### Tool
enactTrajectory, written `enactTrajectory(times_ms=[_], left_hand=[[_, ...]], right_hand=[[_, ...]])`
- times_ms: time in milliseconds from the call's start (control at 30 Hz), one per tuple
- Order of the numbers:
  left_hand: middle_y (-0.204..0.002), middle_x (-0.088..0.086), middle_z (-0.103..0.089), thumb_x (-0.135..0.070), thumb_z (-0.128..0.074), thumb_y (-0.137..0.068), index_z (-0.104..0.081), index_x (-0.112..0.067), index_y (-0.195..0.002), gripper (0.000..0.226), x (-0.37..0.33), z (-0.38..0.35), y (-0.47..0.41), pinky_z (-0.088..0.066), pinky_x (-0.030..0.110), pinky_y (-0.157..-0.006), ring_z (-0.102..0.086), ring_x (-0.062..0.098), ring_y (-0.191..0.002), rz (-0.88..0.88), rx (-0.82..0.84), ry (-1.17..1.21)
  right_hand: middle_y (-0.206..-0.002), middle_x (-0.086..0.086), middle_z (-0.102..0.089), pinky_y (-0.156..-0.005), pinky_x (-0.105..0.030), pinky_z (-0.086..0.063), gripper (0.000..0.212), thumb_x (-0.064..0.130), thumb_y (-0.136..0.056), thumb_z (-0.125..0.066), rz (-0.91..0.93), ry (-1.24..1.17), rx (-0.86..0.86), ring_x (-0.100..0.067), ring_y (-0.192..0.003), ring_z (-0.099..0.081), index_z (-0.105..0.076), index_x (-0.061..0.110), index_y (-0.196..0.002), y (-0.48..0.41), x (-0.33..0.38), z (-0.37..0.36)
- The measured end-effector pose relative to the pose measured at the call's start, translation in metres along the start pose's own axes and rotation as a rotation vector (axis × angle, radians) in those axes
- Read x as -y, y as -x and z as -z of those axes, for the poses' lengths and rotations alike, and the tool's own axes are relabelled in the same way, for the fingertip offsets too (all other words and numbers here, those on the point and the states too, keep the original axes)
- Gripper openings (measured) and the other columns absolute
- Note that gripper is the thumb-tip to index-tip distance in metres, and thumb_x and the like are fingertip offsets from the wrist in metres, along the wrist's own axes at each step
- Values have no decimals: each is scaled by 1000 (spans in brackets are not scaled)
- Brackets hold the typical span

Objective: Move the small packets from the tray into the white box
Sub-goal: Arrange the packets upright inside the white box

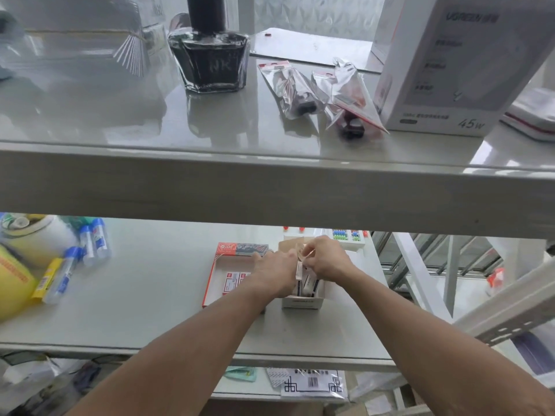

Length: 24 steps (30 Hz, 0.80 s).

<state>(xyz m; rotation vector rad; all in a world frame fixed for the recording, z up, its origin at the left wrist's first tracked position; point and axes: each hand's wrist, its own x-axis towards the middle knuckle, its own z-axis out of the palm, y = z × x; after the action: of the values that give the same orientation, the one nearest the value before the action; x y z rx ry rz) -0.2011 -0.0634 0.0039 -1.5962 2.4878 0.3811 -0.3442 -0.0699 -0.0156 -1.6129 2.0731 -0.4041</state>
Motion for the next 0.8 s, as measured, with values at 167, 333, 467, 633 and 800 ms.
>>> enactTrajectory(times_ms=[167,333,467,633,800], left_hand=[[-120,5,-62,-10,-48,-88,-62,-24,-116,34,4,0,-3,-36,53,-103,-50,32,-120,-45,-138,68],[-106,-5,-69,-33,-58,-80,-67,-31,-104,26,22,6,-8,-33,54,-103,-55,23,-109,-82,45,197],[-100,-12,-69,-29,-64,-84,-68,-31,-99,16,29,4,-10,-30,53,-102,-58,17,-100,-125,86,198],[-93,-12,-68,-29,-69,-86,-70,-28,-97,11,31,11,-16,-29,59,-106,-57,16,-95,-159,164,222],[-76,-21,-60,-22,-73,-82,-72,-27,-90,10,33,14,-24,-39,58,-104,-57,17,-91,-187,262,263]], right_hand=[[-91,0,-75,-79,-42,-61,17,6,-84,-65,84,36,-11,-18,-84,-69,-76,20,-87,3,-6,14],[-94,-1,-74,-78,-38,-60,31,29,-75,-83,142,44,176,-16,-83,-68,-74,13,-100,24,0,33],[-94,-2,-68,-75,-41,-58,51,41,-63,-88,159,269,308,-23,-84,-64,-70,18,-105,36,4,31],[-97,-1,-68,-73,-37,-58,42,38,-66,-85,168,307,263,-24,-84,-63,-72,23,-103,30,4,32],[-78,-5,-69,-59,-37,-53,29,37,-65,-76,147,308,30,-28,-75,-64,-69,13,-80,32,4,32]])
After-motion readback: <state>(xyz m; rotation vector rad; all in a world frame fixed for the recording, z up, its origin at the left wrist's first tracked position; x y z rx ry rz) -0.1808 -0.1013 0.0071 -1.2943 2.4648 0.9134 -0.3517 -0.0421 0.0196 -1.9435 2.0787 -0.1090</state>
